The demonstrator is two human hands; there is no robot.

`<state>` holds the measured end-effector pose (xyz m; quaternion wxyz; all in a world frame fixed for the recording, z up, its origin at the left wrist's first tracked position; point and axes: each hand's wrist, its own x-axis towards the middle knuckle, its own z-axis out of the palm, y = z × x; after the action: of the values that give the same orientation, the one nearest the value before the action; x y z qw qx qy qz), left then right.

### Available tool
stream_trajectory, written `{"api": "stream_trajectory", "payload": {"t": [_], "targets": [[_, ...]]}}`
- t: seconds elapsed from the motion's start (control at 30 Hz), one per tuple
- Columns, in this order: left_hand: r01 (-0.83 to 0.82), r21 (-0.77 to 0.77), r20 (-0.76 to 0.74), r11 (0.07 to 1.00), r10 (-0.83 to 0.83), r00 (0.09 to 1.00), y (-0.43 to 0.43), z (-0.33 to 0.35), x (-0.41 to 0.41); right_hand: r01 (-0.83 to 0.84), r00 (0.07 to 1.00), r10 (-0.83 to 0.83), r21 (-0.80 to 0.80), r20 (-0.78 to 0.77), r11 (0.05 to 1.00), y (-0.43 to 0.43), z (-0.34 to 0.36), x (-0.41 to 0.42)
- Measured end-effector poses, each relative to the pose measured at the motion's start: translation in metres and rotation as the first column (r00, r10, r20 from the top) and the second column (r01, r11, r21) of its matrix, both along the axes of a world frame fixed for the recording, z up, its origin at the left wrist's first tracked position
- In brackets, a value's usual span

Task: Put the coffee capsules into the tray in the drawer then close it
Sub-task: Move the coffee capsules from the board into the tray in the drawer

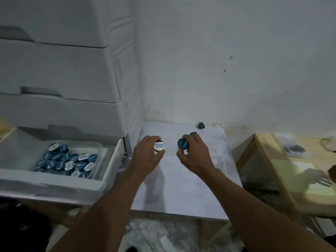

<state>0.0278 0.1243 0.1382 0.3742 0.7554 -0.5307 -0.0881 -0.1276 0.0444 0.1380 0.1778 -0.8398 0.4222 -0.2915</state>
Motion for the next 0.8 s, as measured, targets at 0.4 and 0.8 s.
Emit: {"api": "stream_trajectory", "payload": {"t": [0.4, 0.8], "targets": [[-0.177, -0.037, 0.055, 0.983, 0.179, 0.982, 0.108, 0.018, 0.125, -0.245, 0.969, 0.245, 0.006, -0.006, 0.969, 0.084, 0.018, 0.141], [-0.101, 0.091, -0.030, 0.991, 0.104, 0.994, 0.175, 0.006, 0.276, -0.139, 0.988, 0.146, 0.134, -0.049, 0.981, 0.165, -0.001, 0.287]]}}
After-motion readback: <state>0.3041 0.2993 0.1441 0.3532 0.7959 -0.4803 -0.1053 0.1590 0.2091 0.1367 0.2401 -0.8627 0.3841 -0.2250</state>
